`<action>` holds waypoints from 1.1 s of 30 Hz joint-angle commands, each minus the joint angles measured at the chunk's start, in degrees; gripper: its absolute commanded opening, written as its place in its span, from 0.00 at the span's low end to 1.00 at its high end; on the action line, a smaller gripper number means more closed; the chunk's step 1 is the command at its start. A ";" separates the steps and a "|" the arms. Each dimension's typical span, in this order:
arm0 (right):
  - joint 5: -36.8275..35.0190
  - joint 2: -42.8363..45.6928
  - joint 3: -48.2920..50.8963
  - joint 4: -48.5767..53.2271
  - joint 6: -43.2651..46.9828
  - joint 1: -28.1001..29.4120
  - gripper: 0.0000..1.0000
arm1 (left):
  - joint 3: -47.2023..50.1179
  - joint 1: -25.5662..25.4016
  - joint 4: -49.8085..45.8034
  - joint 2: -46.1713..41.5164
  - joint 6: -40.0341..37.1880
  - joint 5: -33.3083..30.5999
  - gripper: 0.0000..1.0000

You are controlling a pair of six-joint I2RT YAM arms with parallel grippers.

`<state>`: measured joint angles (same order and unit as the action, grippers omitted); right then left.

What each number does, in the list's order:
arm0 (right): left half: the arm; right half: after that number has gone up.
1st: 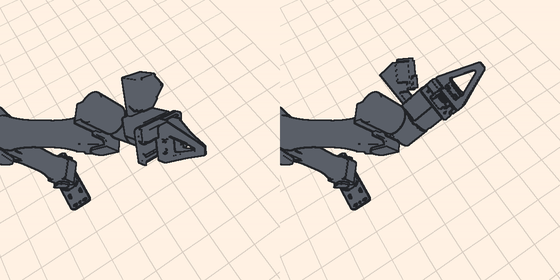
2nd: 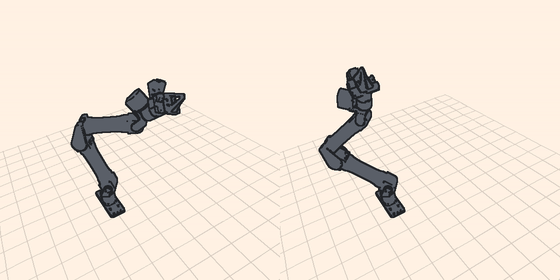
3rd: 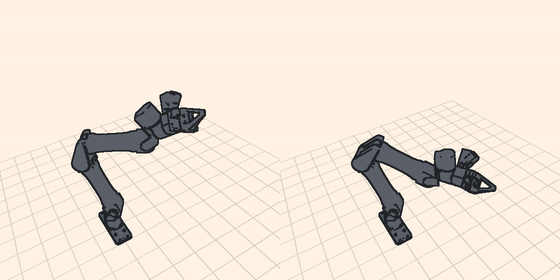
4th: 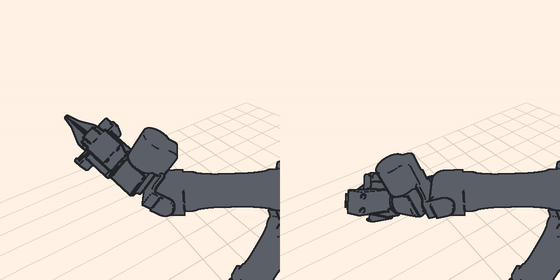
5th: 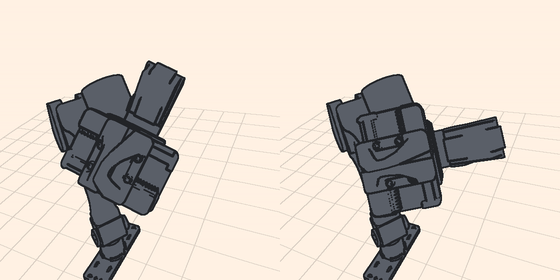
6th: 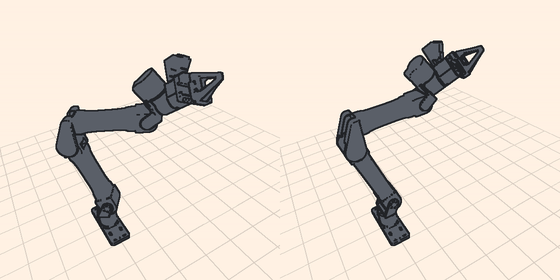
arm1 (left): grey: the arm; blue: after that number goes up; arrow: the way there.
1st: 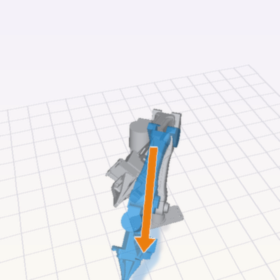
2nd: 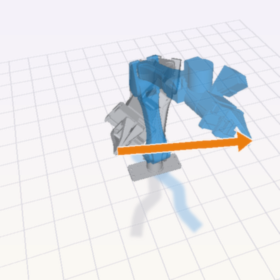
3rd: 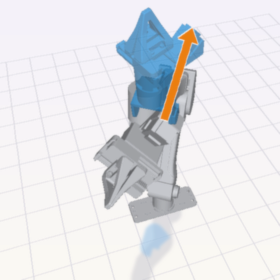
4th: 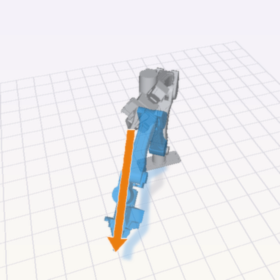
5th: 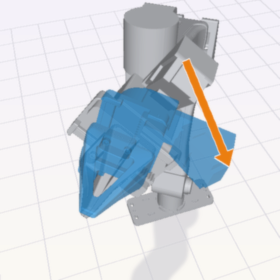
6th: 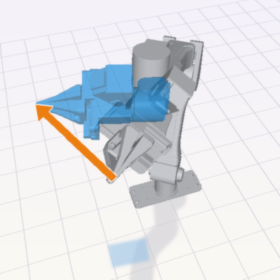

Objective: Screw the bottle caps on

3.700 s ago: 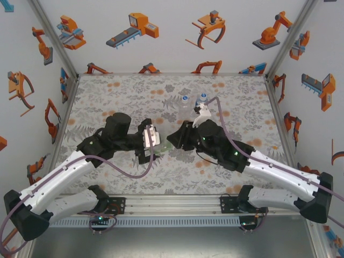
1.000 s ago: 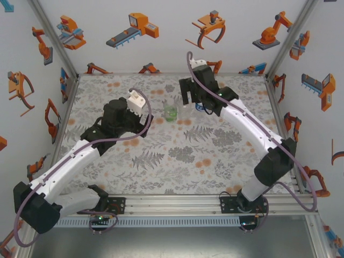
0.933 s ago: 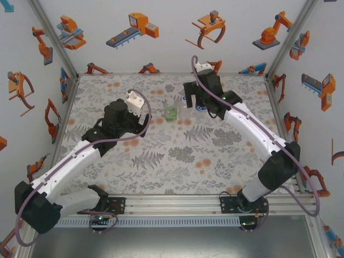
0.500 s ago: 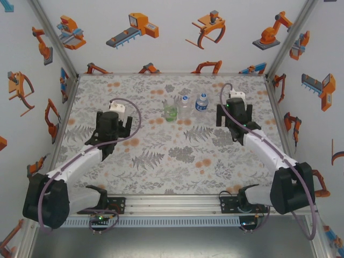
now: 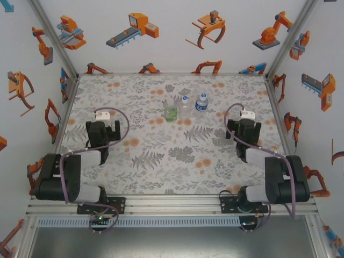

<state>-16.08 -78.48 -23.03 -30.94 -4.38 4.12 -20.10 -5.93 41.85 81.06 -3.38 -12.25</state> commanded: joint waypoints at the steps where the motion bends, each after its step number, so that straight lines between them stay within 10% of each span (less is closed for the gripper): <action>1: 3.92 -1.47 0.70 -11.59 1.75 -2.23 0.99 | 0.30 3.03 8.11 1.87 3.87 7.72 0.97; 8: 11.70 -10.00 4.52 -26.09 0.01 -6.14 0.99 | -3.37 5.30 4.97 6.82 4.68 12.74 0.97; 33: 10.68 -9.57 1.41 -19.52 -0.26 -6.16 0.99 | -3.10 5.23 6.06 7.13 4.66 12.66 0.97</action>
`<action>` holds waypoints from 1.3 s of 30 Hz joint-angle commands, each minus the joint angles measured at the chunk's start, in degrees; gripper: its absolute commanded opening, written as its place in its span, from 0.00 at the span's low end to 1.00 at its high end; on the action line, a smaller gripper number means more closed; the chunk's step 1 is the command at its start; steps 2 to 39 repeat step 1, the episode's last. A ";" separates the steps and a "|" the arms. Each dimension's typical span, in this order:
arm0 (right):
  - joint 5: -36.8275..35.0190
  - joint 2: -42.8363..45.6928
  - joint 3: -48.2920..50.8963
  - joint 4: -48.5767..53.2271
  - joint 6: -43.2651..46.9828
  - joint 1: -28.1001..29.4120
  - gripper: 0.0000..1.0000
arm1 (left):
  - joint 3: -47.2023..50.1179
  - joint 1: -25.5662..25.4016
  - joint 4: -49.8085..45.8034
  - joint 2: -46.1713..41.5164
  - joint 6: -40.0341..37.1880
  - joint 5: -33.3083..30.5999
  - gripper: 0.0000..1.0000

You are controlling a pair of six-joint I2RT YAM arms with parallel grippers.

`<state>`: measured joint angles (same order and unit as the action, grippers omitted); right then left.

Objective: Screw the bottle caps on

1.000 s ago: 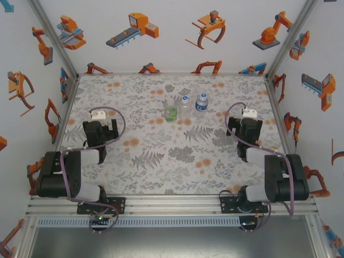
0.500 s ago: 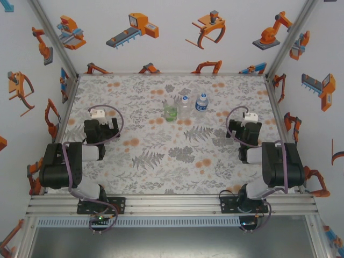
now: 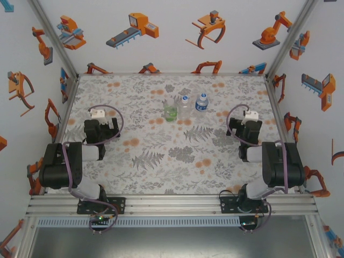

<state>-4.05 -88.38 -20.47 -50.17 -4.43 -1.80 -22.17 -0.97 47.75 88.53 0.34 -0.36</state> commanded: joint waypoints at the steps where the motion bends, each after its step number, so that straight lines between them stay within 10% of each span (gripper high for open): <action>1: -3.23 0.64 0.12 -2.53 -0.99 -0.26 0.99 | -1.04 0.27 0.15 -0.36 0.90 0.71 0.97; 39: -3.23 0.64 0.12 -2.53 -0.99 -0.26 0.99 | -1.04 0.27 0.15 -0.36 0.90 0.71 0.97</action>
